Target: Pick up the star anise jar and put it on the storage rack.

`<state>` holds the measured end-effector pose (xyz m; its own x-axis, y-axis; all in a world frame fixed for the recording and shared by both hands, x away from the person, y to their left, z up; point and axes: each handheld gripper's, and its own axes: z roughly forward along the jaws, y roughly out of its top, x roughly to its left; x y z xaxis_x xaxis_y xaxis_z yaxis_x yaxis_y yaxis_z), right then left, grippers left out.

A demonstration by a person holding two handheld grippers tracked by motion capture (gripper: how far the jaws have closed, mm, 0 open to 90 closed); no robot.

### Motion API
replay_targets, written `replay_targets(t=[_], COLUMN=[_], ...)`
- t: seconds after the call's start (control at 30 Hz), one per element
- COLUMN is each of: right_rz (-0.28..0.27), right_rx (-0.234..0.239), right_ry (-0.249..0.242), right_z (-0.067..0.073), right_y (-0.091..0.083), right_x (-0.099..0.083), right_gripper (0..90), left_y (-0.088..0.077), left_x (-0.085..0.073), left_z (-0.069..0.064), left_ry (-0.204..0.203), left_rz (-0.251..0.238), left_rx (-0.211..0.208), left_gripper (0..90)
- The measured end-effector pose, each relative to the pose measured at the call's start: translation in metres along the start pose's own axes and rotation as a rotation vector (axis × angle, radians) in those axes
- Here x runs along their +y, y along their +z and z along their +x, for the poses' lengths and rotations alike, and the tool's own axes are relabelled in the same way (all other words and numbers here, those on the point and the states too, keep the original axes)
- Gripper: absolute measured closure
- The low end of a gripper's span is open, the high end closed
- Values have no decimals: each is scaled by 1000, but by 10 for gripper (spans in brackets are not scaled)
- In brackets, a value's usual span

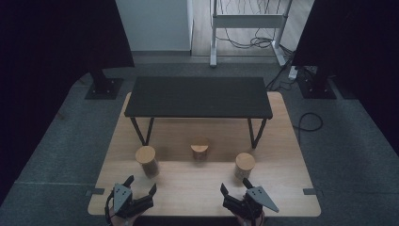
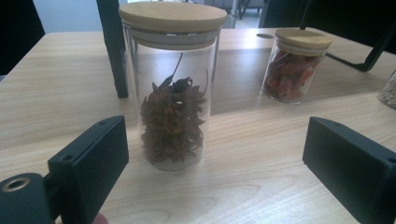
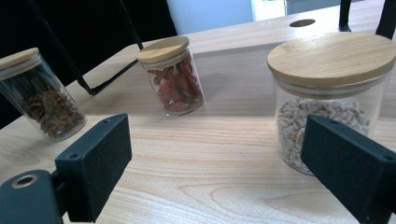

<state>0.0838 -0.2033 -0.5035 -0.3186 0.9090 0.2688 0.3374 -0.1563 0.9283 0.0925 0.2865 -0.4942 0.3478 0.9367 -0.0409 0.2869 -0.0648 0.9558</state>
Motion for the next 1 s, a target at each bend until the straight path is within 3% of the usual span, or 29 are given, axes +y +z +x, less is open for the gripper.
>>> replay_targets(t=[0.2, 0.63, 0.9, 0.93, 1.0], right_rz=[9, 28, 27, 29, 31], right_rx=[-1, 5, -1, 1, 3], right_ry=[-33, -49, -51, -53, -56], right_z=[5, 7, 9, 9, 9], right_y=[0, 0, 1, 2, 2], right_x=[0, -1, -1, 0, 0], right_gripper=[85, 85, 85, 85, 85], left_y=[9, 31, 48, 53, 57], left_x=[3, 9, 18, 21, 23], left_z=[2, 11, 7, 3, 1], left_ry=[7, 9, 20, 44, 51], left_rz=[1, 4, -8, -11, -10], left_rx=[15, 31, 44, 59, 63], left_gripper=[55, 51, 51, 49, 46])
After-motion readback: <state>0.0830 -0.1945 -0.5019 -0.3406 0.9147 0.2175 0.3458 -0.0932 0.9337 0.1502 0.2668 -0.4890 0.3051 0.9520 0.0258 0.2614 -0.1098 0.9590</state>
